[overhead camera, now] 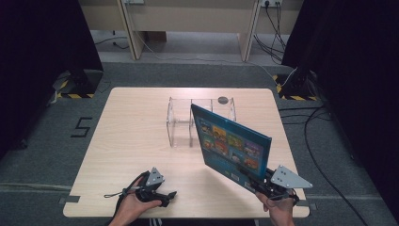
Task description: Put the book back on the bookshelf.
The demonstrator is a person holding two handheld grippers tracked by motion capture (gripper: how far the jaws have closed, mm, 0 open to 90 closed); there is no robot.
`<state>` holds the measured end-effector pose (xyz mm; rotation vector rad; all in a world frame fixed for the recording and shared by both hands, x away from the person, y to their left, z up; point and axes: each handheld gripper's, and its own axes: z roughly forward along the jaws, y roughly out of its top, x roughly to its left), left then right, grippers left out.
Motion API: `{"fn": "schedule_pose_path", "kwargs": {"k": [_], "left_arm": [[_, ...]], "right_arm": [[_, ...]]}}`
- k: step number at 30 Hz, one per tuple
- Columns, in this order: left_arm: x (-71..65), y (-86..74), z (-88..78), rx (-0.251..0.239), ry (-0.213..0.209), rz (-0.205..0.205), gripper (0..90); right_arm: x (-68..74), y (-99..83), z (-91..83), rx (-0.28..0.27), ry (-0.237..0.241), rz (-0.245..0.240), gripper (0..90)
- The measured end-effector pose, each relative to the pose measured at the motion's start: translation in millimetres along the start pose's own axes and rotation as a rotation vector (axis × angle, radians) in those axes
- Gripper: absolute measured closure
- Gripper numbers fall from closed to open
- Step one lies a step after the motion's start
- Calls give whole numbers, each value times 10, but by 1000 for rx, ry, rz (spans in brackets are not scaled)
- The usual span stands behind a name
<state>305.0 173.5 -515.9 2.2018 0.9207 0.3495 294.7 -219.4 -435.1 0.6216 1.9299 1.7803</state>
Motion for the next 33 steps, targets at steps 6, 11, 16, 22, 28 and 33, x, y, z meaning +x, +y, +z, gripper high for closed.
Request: {"fn": "schedule_pose_path", "kwargs": {"k": [6, 11, 16, 22, 28, 33], "left_arm": [[29, -12, 16, -16, 9, -11, 140], [33, -15, 31, -26, 7, -7, 125], [31, -18, 34, -32, 6, -8, 123], [31, -18, 37, -33, 7, -8, 122], [28, -18, 38, -35, 5, -11, 122], [26, -16, 40, -36, 6, -12, 120]], "right_arm": [[-70, 48, -62, -16, -48, 14, 832], [-145, 115, -111, -40, -85, 13, 832], [-224, 160, -128, -55, -129, 15, 832], [-309, 168, -50, -49, -168, 23, 832], [-350, 189, 66, -43, -189, 11, 832], [-368, 187, 130, -47, -197, 24, 832]]}}
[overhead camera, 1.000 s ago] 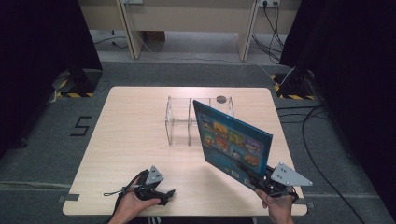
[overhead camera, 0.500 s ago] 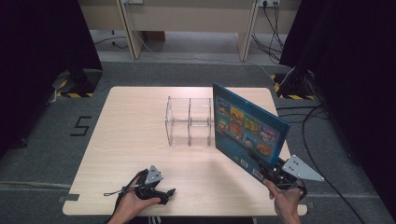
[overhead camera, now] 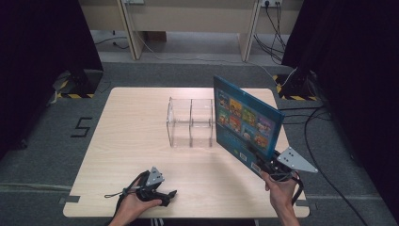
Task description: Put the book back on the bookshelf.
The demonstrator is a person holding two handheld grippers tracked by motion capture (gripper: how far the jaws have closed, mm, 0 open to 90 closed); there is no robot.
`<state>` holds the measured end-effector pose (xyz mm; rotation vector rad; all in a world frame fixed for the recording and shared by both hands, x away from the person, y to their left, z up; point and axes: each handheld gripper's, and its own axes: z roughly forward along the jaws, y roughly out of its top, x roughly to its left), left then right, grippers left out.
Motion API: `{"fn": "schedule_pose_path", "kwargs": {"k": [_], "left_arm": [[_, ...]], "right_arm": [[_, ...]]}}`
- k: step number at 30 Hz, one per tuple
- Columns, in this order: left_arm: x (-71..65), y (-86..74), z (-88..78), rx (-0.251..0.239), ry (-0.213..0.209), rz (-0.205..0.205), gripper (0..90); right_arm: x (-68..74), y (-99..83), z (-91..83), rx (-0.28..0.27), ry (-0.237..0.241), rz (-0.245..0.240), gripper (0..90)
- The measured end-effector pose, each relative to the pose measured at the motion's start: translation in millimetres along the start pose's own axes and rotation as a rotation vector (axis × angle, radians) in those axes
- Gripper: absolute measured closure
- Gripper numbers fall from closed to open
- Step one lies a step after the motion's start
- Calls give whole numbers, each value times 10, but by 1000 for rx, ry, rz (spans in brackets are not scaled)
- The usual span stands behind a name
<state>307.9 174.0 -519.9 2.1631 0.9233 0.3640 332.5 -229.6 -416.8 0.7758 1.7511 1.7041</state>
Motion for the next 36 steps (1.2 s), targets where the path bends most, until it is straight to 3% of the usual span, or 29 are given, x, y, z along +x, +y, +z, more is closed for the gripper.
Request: {"fn": "schedule_pose_path", "kwargs": {"k": [17, 27, 36], "left_arm": [[1, 1, 1, 0, 0, 4, 121], [-1, 0, 2, -2, -1, 4, 121], [-5, -3, 4, -6, 0, 4, 121]], "right_arm": [[-23, -37, 416, 55, -106, 13, 832], [-63, -83, 650, 41, -171, 34, 832], [-47, -141, 880, 38, -227, 7, 832]]}}
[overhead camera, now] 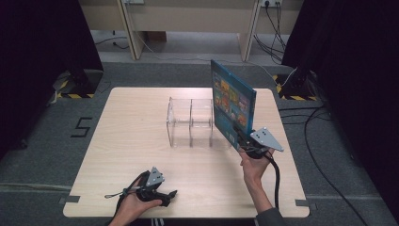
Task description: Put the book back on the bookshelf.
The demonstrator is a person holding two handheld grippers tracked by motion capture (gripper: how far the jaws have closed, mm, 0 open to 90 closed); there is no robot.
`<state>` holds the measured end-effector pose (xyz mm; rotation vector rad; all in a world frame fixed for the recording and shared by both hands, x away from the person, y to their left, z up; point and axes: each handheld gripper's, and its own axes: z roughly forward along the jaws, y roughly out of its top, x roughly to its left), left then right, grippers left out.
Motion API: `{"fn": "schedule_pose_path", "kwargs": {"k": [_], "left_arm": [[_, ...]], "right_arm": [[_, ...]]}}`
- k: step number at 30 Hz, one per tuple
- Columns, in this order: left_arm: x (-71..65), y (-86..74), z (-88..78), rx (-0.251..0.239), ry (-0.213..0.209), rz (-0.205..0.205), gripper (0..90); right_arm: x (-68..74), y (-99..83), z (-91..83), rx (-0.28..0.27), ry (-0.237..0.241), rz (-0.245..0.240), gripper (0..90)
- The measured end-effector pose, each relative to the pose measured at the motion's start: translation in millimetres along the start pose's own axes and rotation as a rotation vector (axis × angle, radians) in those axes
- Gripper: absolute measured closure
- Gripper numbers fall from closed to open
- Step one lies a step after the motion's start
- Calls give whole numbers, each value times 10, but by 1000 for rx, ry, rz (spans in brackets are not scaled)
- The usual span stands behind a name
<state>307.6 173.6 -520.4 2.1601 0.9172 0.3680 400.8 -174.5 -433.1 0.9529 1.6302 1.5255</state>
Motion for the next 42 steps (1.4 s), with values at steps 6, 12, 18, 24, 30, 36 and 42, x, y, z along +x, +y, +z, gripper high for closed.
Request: {"fn": "schedule_pose_path", "kwargs": {"k": [6, 12, 18, 24, 30, 36, 42], "left_arm": [[-6, 0, -3, 4, -2, 5, 121], [-7, 0, -3, 3, -3, 5, 121], [-10, 0, -3, 3, -6, 4, 121], [-20, -1, 1, -1, -7, 6, 121], [-26, -2, 2, -2, -12, 10, 121], [-33, -3, 3, -5, -13, 7, 121], [-32, -2, 1, -1, -14, 12, 121]], "right_arm": [[10, -49, 87, 3, -25, 7, 832], [-3, -106, 144, 11, -33, 10, 831], [-17, -156, 189, 4, -47, 17, 831], [18, -189, 186, -10, -68, 13, 831], [105, -279, 188, -31, -94, -1, 830], [111, -326, 149, -31, -118, 54, 826], [79, -406, 76, -3, -126, 113, 824]]}}
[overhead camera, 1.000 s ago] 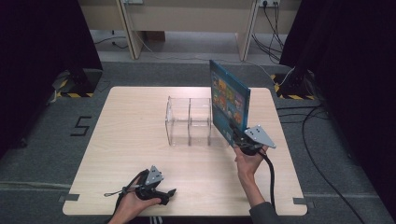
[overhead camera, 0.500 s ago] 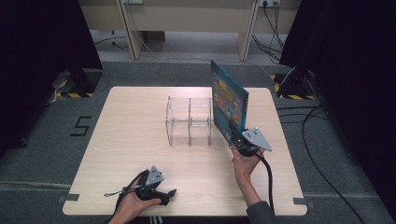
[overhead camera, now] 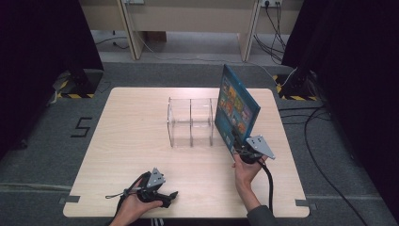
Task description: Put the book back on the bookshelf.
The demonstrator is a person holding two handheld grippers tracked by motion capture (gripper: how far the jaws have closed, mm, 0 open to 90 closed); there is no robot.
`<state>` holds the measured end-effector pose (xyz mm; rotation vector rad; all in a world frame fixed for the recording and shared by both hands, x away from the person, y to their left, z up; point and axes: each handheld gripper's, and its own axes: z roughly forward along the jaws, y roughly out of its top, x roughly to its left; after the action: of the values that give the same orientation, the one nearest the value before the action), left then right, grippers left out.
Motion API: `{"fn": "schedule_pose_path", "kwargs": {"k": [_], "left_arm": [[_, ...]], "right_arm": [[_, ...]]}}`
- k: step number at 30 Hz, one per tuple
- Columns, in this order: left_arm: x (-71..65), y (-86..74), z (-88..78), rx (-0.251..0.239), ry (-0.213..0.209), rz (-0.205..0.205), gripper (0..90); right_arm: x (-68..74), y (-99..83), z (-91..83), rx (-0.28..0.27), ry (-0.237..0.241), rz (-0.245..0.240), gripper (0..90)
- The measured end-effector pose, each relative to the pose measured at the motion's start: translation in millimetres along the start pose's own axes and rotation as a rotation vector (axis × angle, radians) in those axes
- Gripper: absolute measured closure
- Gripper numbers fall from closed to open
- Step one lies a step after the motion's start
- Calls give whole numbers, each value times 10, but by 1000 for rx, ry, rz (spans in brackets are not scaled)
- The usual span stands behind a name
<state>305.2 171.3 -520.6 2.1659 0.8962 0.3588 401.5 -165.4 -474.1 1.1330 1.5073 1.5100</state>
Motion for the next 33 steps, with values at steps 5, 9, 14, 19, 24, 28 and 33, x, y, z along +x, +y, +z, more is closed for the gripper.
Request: {"fn": "schedule_pose_path", "kwargs": {"k": [5, 9, 14, 19, 24, 28, 33], "left_arm": [[-2, 0, 0, -1, -1, 1, 122], [-3, -1, -1, 0, -1, 2, 122], [-4, -1, -1, 0, -1, 2, 121], [-4, -2, -1, -1, -1, 2, 122], [-6, -3, -1, -2, -1, 1, 122], [-6, -3, -1, -2, -1, 1, 122], [-6, -4, -2, -2, -1, 2, 122]], "right_arm": [[-39, -50, -39, 11, -12, 20, 822], [-20, -51, -56, 17, -5, 18, 820], [-4, -44, -88, 26, -18, 20, 797], [-6, -40, -112, 34, -5, -7, 773], [-20, -49, -129, 65, 4, -8, 711], [-42, -45, -179, 98, 36, -5, 658], [-67, -40, -246, 154, 78, 12, 580]]}}
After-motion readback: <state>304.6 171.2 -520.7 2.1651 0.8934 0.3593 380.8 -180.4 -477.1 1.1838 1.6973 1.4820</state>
